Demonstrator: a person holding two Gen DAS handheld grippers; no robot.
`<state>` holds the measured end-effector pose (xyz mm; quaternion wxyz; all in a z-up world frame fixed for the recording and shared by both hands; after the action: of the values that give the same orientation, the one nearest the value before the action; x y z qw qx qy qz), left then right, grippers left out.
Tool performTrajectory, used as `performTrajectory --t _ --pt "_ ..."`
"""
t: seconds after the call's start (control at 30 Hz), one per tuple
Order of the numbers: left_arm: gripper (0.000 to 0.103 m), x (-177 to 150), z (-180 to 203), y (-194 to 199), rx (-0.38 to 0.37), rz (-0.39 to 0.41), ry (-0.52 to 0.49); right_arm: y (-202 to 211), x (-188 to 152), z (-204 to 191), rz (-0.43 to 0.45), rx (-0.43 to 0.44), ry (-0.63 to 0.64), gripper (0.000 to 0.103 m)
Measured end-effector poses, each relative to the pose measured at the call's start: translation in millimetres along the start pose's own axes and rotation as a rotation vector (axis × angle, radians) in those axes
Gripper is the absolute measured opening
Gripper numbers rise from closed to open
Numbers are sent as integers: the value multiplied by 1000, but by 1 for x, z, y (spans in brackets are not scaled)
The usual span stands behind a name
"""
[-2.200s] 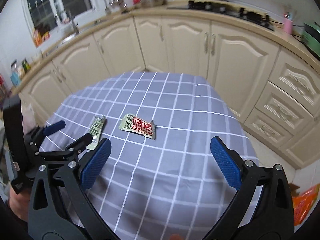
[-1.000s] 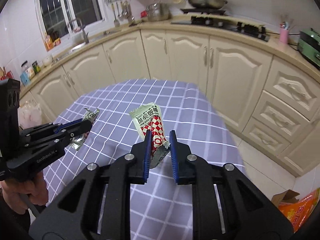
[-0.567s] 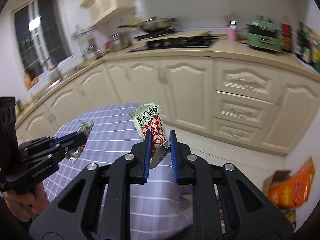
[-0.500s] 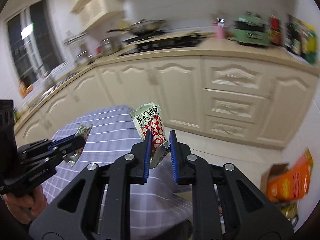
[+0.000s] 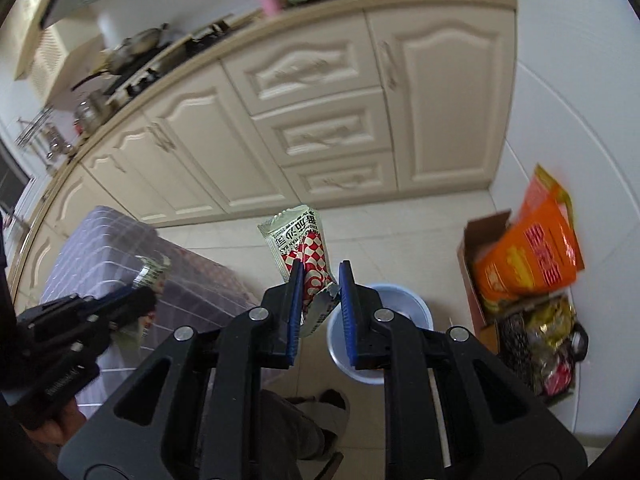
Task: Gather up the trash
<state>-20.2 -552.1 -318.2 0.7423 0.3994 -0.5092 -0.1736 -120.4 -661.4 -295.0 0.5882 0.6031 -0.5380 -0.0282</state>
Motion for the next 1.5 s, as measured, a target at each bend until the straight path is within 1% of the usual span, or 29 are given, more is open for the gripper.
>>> performTrajectory --t 0.1,0.2,0.3,0.33,0.37,0.4,0.43,0.47,0.5,0.53,0.6,0.63,0.73,0.8,0.9,1.13,1.33,1.5 --pt "8 -6 10 -37 -11 -73 -4 -19 -2 17 -30 -8 -30 18" --pt "8 -9 15 -64 -15 -125 -7 -36 -4 28 -55 -4 -57 18" --pt "9 -8 15 -87 -6 -165 -14 -50 -4 36 -81 3 -78 18" --pt "9 -6 14 -92 -7 -174 -13 -55 -4 38 -90 10 -89 21" --pt "9 -5 14 -99 -17 -185 -9 -62 -5 43 -99 17 -113 21" --pt "13 -3 13 -105 -23 -193 -6 -66 -5 47 -108 16 -130 22" --pt "23 -1 13 -108 -29 -196 -7 -68 -5 50 -110 16 -150 45" --pt "32 2 10 -110 -19 -193 -4 -69 -4 55 -100 13 -176 66" --pt "55 6 5 -110 0 -181 6 -67 -2 58 -81 7 -196 93" --pt "75 11 -2 -105 21 -157 25 -65 -2 63 -68 -3 -213 94" --pt "83 18 -11 -96 32 -122 48 -63 -3 68 -71 -16 -232 95" --pt "86 21 -14 -92 40 -117 52 -60 -4 70 -68 -28 -237 97" --pt "91 26 -24 -76 76 -99 55 -55 -5 68 -68 -48 -231 97" --pt "92 27 -27 -63 81 -81 54 -51 -5 62 -62 -51 -224 97" --pt "92 29 -31 -40 110 -39 35 -43 -4 52 -48 -52 -219 97" --pt "92 28 -35 9 127 33 33 -18 3 18 -22 -49 -175 97" --pt "92 30 -46 73 147 143 42 23 17 -39 43 -11 -76 97" --pt "94 26 -69 136 200 241 61 55 28 -105 94 52 11 97"
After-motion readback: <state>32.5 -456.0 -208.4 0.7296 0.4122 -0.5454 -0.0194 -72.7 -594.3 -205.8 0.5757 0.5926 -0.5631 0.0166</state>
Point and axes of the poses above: each gripper's, at about its wrist camera, not at the fingertips, and y roughly against the way its jaws point, z to its right, x to its top, the point moved 8 cm from there along -y, roughly the way its jaws point, and after that the axes turned 3 degrees about z, right-handed, at the moved point
